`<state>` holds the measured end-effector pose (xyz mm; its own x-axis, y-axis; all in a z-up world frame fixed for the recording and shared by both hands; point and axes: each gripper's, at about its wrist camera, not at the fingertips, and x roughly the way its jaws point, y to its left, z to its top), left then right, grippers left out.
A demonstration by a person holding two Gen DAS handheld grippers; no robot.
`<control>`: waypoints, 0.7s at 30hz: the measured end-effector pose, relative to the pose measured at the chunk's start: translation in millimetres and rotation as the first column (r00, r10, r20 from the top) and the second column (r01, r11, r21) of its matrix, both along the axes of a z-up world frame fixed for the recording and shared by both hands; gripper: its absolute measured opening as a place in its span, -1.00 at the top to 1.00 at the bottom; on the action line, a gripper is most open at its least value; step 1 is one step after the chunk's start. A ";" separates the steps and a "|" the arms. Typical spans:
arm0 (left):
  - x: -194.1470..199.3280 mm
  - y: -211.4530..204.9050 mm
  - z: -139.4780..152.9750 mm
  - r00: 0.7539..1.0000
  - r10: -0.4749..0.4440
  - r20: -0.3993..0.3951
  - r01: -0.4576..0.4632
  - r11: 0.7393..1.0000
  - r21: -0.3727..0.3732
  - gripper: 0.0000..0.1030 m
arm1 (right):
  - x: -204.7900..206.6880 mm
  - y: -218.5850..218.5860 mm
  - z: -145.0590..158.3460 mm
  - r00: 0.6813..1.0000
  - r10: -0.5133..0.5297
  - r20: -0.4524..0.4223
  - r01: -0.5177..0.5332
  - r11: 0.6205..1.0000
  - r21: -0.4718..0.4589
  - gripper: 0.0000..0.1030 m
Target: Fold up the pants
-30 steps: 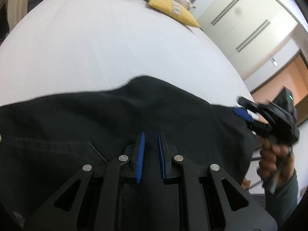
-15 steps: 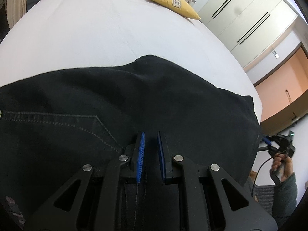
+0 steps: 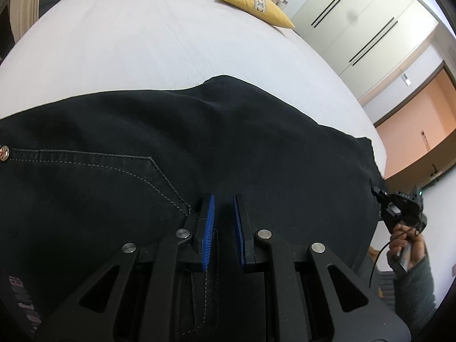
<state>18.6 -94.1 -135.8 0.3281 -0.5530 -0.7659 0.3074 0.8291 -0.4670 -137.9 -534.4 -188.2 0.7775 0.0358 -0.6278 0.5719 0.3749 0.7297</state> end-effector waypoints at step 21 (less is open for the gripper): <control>48.5 6.9 -12.3 0.999 -0.004 -0.050 -0.004 0.989 -0.146 0.74 | 75.7 -30.2 -5.7 0.997 0.034 0.073 -0.042 0.994 0.104 1.00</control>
